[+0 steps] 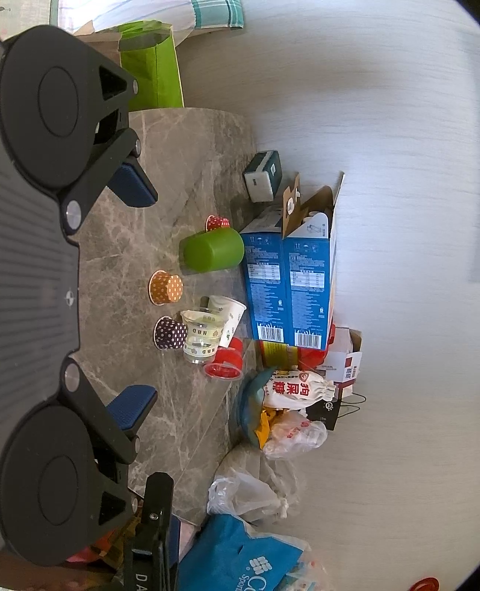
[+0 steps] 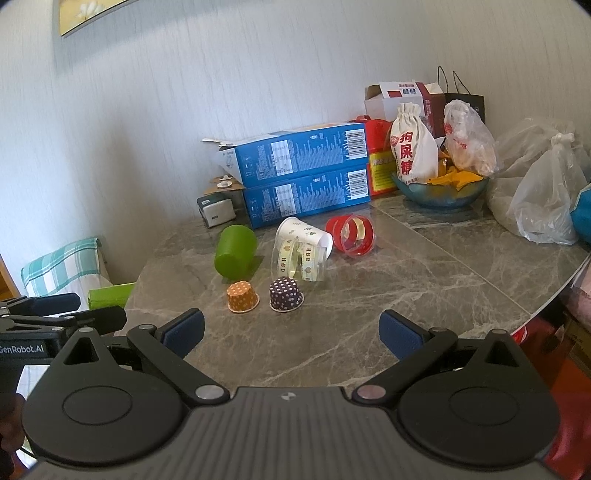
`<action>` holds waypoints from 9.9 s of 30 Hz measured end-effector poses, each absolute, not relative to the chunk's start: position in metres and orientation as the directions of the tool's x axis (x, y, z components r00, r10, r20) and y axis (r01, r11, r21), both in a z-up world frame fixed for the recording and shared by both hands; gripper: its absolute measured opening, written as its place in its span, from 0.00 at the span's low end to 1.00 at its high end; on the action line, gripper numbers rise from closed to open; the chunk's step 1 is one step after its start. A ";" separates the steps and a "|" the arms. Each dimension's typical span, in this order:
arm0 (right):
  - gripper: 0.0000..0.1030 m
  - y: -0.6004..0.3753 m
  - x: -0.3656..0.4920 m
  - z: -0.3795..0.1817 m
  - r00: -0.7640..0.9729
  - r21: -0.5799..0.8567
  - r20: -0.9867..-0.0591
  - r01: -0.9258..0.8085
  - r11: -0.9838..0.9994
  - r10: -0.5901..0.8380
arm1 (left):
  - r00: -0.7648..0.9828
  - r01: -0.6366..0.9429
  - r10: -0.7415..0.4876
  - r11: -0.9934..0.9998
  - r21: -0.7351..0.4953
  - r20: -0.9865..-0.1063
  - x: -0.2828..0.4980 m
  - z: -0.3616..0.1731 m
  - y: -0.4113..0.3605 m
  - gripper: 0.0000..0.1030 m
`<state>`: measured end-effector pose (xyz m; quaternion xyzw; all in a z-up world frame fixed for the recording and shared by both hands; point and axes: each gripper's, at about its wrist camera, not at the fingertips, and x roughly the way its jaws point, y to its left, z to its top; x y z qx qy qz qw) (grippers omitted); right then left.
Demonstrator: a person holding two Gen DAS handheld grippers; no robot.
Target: Flip cup upright
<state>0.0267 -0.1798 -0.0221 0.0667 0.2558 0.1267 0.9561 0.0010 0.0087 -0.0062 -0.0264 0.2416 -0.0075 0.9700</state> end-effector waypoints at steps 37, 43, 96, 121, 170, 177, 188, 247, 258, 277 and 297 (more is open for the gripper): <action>0.99 -0.176 0.027 -0.024 0.833 0.188 -0.478 -0.212 0.959 0.278 | 0.882 0.013 -0.040 0.998 -0.060 -0.469 0.001 -0.009 0.007 1.00; 0.99 -0.175 0.027 -0.025 0.833 0.187 -0.478 -0.215 0.958 0.281 | 0.881 0.014 -0.041 0.998 -0.061 -0.471 0.001 -0.010 0.007 1.00; 0.65 -0.087 0.407 -0.078 0.330 -0.019 -0.901 -0.678 0.735 0.281 | 0.788 -0.081 -0.061 0.976 -0.201 -0.613 0.095 -0.053 0.065 1.00; 0.64 -0.092 0.206 0.001 0.494 0.400 -0.698 -0.332 0.854 0.519 | 0.868 -0.068 -0.124 0.929 -0.363 -0.481 -0.009 -0.036 0.120 1.00; 0.96 -0.215 0.080 -0.085 0.760 0.548 -0.536 -0.020 0.836 0.369 | 0.613 0.001 -0.352 0.896 -0.445 -0.707 0.082 -0.055 0.048 0.96; 0.96 -0.231 0.078 -0.100 0.729 0.556 -0.547 -0.052 0.829 0.412 | 0.473 -0.040 -0.301 0.931 -0.362 -0.828 0.130 -0.059 0.020 0.90; 0.96 -0.249 0.075 -0.116 0.699 0.601 -0.529 -0.090 0.794 0.480 | 0.412 -0.058 -0.170 0.976 -0.212 -0.895 0.157 -0.072 -0.010 0.81; 0.97 -0.226 0.053 -0.108 0.754 0.488 -0.527 -0.109 0.866 0.392 | 0.949 0.021 -0.044 0.997 -0.077 -0.311 0.083 -0.103 -0.019 0.61; 0.97 -0.223 0.050 -0.111 0.756 0.492 -0.513 -0.129 0.861 0.407 | 0.923 -0.021 -0.020 0.995 -0.101 -0.385 0.101 -0.116 -0.007 0.61; 0.97 -0.222 0.047 -0.118 0.745 0.507 -0.512 -0.140 0.851 0.427 | 0.929 0.013 -0.023 0.999 -0.031 -0.369 0.069 -0.121 -0.013 0.83; 0.99 -0.153 -0.004 -0.046 0.891 0.188 -0.365 -0.214 0.959 0.270 | 0.898 0.052 -0.043 0.999 0.008 -0.438 -0.024 -0.043 0.064 0.97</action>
